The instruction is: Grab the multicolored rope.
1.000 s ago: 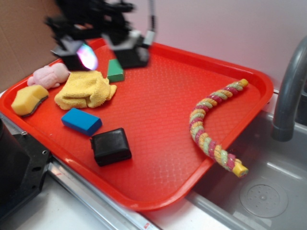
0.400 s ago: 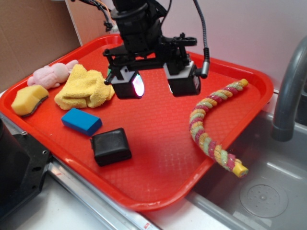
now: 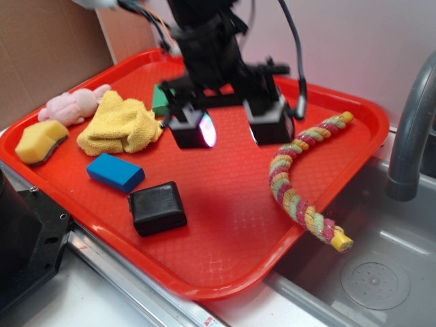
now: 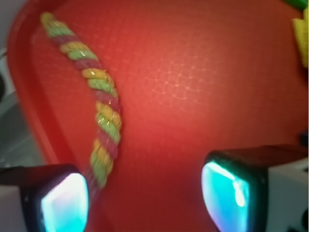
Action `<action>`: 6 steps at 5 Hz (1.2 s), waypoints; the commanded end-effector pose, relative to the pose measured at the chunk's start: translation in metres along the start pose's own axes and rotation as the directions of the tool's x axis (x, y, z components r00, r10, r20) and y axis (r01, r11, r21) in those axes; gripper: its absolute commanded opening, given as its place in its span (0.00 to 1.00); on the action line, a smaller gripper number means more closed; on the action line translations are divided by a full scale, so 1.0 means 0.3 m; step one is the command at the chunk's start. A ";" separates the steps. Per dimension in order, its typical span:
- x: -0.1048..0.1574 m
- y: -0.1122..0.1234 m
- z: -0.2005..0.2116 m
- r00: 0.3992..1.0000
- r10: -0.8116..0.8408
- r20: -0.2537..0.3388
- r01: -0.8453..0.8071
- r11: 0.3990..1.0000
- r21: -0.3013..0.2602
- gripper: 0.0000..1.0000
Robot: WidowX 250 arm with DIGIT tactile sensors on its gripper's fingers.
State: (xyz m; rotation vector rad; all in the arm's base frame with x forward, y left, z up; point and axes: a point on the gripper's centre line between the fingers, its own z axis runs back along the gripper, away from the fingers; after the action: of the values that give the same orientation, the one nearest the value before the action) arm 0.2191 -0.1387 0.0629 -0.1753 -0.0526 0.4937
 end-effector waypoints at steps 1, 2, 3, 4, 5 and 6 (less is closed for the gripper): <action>0.107 -0.138 -0.086 0.999 0.038 0.031 -0.037 0.999 -0.038 1.00; 0.112 -0.146 -0.142 0.999 0.050 -0.005 -0.050 0.999 -0.010 1.00; 0.083 -0.137 -0.129 0.999 0.021 -0.027 -0.020 1.000 0.024 1.00; 0.047 -0.115 -0.097 0.996 -0.006 -0.086 0.009 0.999 0.040 0.00; -0.002 -0.078 -0.050 0.986 -0.027 -0.163 0.030 0.999 0.015 0.00; -0.060 -0.069 -0.016 0.964 -0.033 -0.262 0.043 0.998 0.034 0.00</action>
State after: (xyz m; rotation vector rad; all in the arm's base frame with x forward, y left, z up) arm 0.2014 -0.1612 0.0444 -0.1476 0.2590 0.4307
